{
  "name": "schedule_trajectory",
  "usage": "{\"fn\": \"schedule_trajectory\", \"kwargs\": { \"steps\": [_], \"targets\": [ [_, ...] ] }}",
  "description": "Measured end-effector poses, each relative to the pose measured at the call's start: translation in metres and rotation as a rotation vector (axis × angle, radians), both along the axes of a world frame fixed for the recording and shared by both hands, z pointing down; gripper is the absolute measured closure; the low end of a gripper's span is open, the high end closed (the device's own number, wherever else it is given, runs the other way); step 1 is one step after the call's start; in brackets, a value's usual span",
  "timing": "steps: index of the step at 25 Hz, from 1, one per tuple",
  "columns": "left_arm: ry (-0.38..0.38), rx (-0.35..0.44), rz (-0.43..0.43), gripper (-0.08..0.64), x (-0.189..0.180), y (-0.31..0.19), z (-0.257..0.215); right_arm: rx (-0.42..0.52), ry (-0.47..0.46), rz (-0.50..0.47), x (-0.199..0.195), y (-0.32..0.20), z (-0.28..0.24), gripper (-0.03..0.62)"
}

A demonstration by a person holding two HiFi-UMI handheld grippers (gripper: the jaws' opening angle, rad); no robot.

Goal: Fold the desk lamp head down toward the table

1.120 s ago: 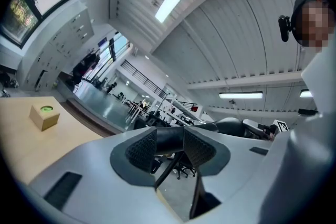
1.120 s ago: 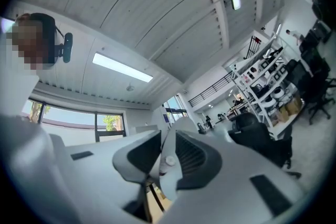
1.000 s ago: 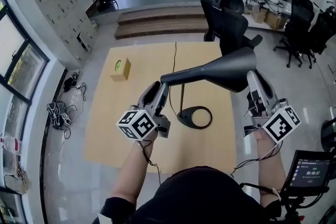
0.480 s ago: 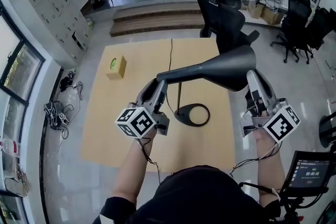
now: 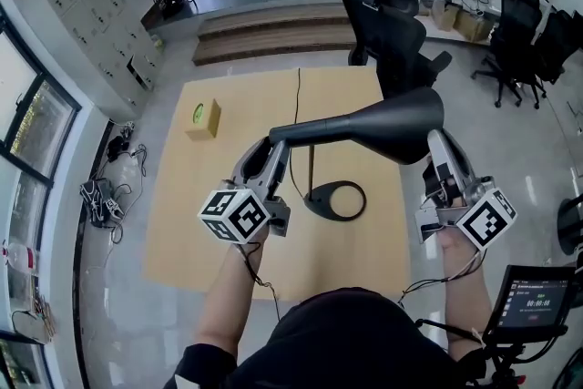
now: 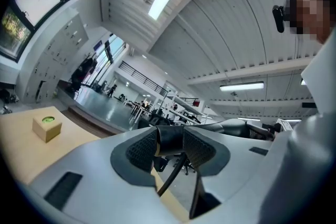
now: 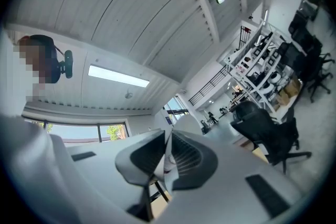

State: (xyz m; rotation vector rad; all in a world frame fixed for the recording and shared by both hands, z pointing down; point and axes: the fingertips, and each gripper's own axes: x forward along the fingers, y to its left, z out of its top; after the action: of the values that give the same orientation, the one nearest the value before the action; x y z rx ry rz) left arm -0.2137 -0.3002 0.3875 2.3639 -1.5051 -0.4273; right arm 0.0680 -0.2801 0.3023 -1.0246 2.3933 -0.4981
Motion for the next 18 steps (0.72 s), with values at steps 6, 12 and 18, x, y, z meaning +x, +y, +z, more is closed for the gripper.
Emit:
{"fn": "schedule_trajectory", "kwargs": {
  "steps": [6,12,18],
  "targets": [
    [-0.013,0.006,-0.010,0.397,-0.001,0.001,-0.004,-0.024,-0.028,-0.004,0.003,0.000,0.009,0.548],
    [-0.019,0.009,-0.019,0.397,-0.001,0.001,-0.007,-0.047,-0.050,-0.005,0.007,-0.001,0.019,0.549],
    [-0.032,0.017,-0.027,0.397,-0.004,0.001,-0.011,-0.059,-0.092,-0.013,0.007,0.001,0.027,0.552]
  ]
}}
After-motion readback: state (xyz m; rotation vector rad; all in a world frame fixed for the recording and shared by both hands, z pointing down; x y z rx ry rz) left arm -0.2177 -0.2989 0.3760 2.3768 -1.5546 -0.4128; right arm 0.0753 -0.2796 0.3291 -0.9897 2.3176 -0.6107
